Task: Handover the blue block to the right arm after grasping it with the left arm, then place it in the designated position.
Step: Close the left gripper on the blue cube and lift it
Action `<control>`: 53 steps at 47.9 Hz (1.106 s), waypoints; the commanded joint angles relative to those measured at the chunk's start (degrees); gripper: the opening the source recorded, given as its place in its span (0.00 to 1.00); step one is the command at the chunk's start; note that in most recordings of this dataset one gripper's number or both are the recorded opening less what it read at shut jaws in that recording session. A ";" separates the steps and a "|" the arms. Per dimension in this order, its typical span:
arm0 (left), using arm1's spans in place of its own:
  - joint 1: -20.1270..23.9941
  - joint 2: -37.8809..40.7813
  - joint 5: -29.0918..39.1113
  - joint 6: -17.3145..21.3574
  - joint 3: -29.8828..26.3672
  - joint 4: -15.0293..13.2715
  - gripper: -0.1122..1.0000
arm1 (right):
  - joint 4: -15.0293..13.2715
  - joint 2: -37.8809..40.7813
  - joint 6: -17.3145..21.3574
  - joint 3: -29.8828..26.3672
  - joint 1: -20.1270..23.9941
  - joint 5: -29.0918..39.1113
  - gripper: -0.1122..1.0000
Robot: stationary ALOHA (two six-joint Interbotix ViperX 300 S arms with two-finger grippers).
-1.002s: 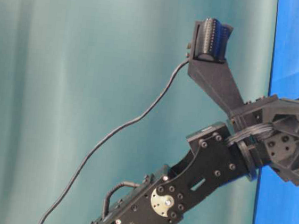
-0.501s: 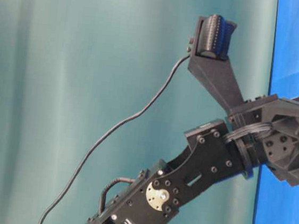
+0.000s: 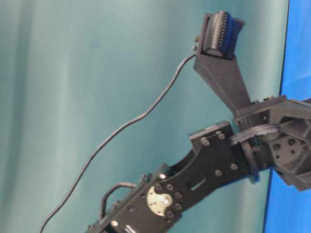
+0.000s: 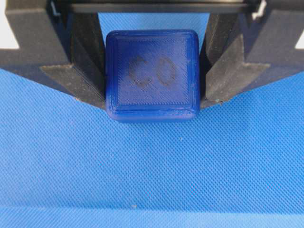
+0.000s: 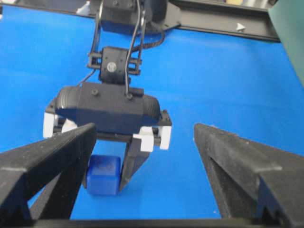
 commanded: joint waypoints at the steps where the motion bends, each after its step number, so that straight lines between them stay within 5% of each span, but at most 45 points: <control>1: 0.00 -4.66 1.49 0.09 -2.29 0.00 0.54 | -0.09 0.26 0.00 -1.41 -0.18 -0.26 0.97; 53: 0.79 -19.34 26.63 0.18 -18.02 0.62 0.54 | -0.09 0.26 0.00 -1.67 -0.18 0.00 0.97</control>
